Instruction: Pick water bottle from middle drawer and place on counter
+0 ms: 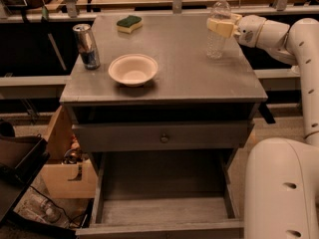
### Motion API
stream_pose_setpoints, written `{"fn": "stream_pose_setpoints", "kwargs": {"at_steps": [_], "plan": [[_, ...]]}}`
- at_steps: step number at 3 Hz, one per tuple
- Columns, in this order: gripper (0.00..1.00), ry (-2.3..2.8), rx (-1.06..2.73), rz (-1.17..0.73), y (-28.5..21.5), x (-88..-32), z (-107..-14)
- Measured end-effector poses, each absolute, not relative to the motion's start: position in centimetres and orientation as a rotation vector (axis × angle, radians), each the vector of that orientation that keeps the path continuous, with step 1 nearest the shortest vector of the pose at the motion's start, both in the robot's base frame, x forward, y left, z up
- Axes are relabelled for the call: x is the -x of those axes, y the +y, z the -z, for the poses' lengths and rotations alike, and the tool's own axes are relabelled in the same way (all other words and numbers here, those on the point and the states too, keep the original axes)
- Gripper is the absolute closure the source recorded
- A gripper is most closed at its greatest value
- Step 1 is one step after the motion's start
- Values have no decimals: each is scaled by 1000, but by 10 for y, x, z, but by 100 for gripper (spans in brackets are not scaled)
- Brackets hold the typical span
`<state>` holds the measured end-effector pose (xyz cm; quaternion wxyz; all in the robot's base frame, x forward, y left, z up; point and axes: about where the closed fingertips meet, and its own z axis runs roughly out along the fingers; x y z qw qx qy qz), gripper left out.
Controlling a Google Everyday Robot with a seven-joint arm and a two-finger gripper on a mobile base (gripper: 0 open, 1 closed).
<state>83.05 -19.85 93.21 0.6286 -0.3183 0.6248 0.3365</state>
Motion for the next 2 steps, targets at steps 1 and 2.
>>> {"fn": "stream_pose_setpoints", "kwargs": {"at_steps": [1,2], "plan": [[38,1432,729,-771,-198,-831,-932],[14,1432,729,-771,-198,-831,-932]]}}
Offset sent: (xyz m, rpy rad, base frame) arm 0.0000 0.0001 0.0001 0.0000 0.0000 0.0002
